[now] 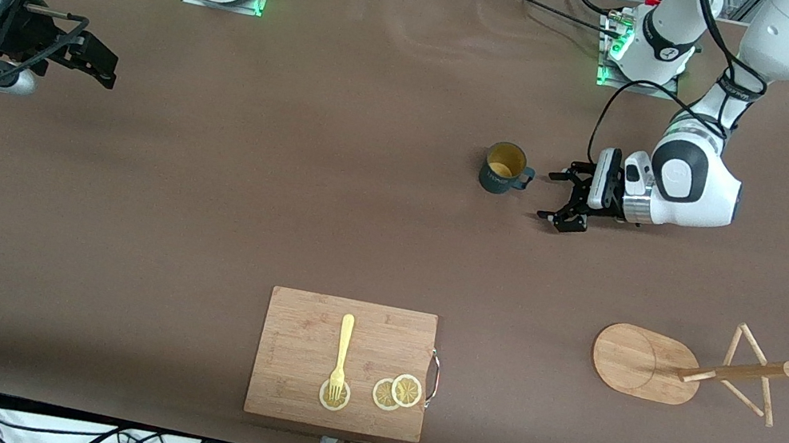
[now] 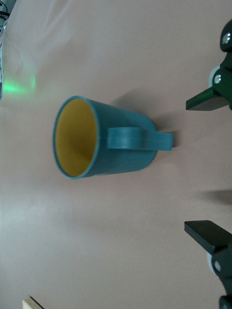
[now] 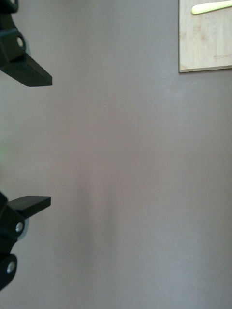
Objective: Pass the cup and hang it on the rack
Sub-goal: 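Move the left gripper to the mug handle and grasp it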
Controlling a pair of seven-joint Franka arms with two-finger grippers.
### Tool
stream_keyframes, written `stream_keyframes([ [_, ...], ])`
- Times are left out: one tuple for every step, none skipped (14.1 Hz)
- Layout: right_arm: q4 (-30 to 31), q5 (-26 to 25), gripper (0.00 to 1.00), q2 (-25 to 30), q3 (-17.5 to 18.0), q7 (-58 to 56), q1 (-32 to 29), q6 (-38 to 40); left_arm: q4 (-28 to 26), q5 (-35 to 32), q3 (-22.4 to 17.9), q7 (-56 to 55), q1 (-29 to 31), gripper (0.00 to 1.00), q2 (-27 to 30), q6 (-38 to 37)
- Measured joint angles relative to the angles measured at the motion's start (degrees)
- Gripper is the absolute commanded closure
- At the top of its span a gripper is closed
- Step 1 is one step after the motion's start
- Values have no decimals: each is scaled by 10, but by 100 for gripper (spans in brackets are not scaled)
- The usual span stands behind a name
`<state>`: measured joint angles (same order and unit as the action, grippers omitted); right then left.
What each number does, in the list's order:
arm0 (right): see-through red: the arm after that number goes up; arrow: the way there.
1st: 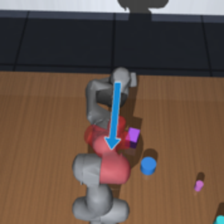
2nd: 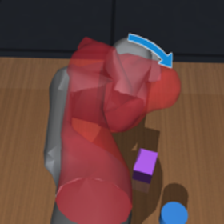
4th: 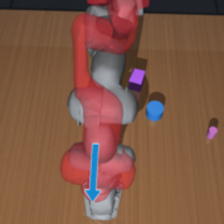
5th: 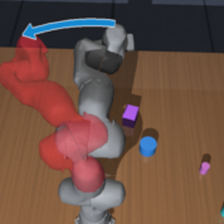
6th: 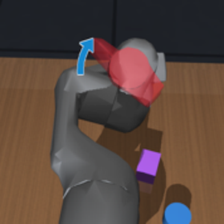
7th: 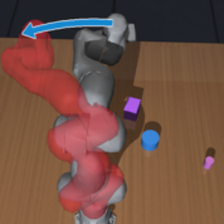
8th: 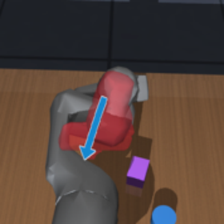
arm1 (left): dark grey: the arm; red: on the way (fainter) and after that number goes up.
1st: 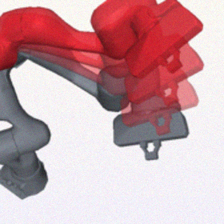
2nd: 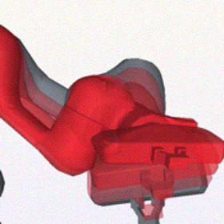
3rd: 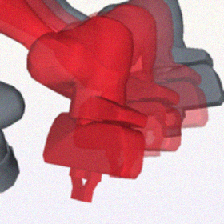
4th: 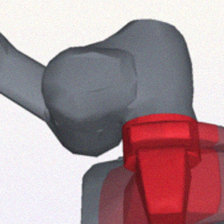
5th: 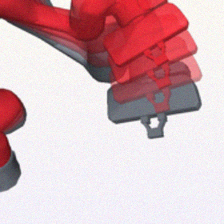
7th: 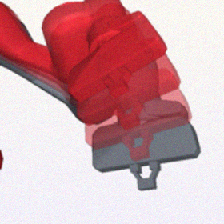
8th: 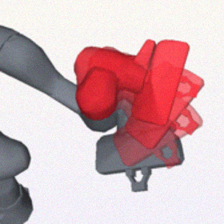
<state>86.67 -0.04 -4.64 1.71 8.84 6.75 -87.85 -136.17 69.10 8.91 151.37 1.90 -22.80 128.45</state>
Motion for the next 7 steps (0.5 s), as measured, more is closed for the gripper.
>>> stream_keyframes([
  [-7, 0, 0, -1, 0, 0, -1, -1, 0, 1, 0, 8, 5, 0, -7, -1],
  [-12, 0, 0, -1, 0, 0, -2, -1, 0, 6, 0, 11, 7, 0, -13, -1],
  [-15, 0, 0, -1, 0, 0, -2, -4, -1, 14, 0, 15, 8, 0, -18, -2],
  [-18, 0, 0, -1, 0, 0, -3, -4, -4, 27, 0, 20, 8, 0, -22, -2],
  [-19, 0, 0, -2, 0, 1, -3, -5, -7, 36, 1, 25, 8, 0, -25, -2],
  [-19, 0, 0, -4, 0, 1, -3, -5, -10, 43, 1, 31, 8, 0, -28, -2],
  [-19, 0, 0, -5, 1, 1, -3, -6, -12, 45, 1, 32, 8, 0, -30, -2],
])
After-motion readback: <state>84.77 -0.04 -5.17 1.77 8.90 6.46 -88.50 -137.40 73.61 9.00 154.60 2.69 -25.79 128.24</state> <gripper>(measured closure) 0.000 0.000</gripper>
